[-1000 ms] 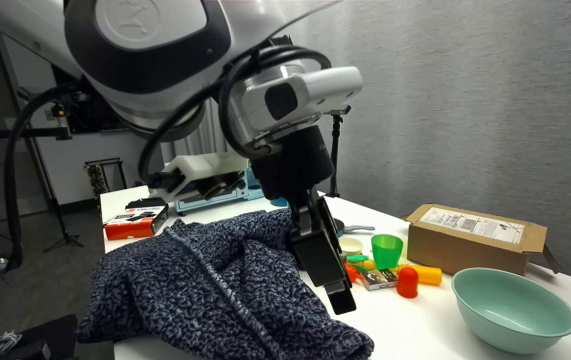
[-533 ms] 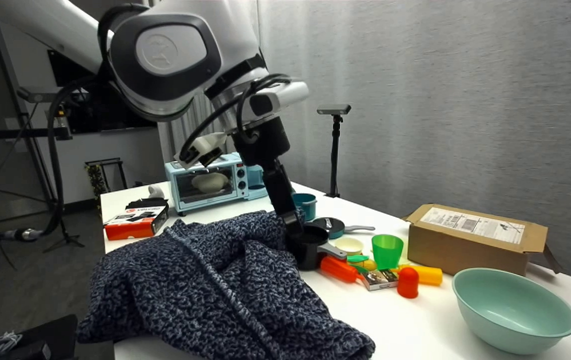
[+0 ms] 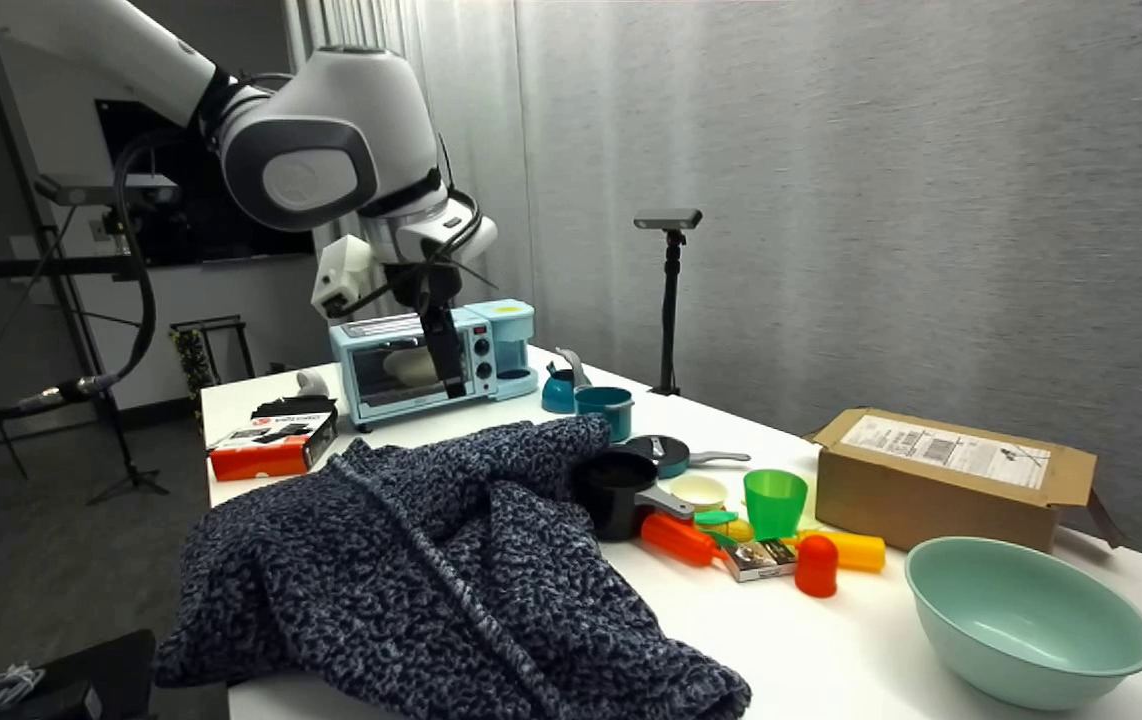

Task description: Unfold the blanket

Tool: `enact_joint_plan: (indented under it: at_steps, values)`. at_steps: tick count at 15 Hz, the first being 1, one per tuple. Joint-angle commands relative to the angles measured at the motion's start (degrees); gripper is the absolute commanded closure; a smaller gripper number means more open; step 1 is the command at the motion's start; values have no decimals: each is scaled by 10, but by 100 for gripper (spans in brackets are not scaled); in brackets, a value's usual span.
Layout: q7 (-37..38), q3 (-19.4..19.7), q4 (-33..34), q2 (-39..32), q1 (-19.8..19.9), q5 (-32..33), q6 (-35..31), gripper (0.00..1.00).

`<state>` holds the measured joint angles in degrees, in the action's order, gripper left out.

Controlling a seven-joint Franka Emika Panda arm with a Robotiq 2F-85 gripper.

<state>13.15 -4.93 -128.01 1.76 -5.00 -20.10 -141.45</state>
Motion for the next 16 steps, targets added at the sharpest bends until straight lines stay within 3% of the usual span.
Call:
enact_joint_plan:
  at_steps: [1, 4, 7, 10, 13, 16]
  values:
    - [-93, -20, 22, -24, -27, -114, 45, 0]
    - [-94, -40, 26, -52, -40, -97, 77, 0]
    - [-34, -56, 26, -84, -60, 25, 86, 0]
    - [-76, -79, 14, -98, -81, 57, 31, 0]
    - [-143, -112, 9, -118, -94, 24, -29, 0]
    - [-125, -113, 9, -131, -116, 122, -8, 0]
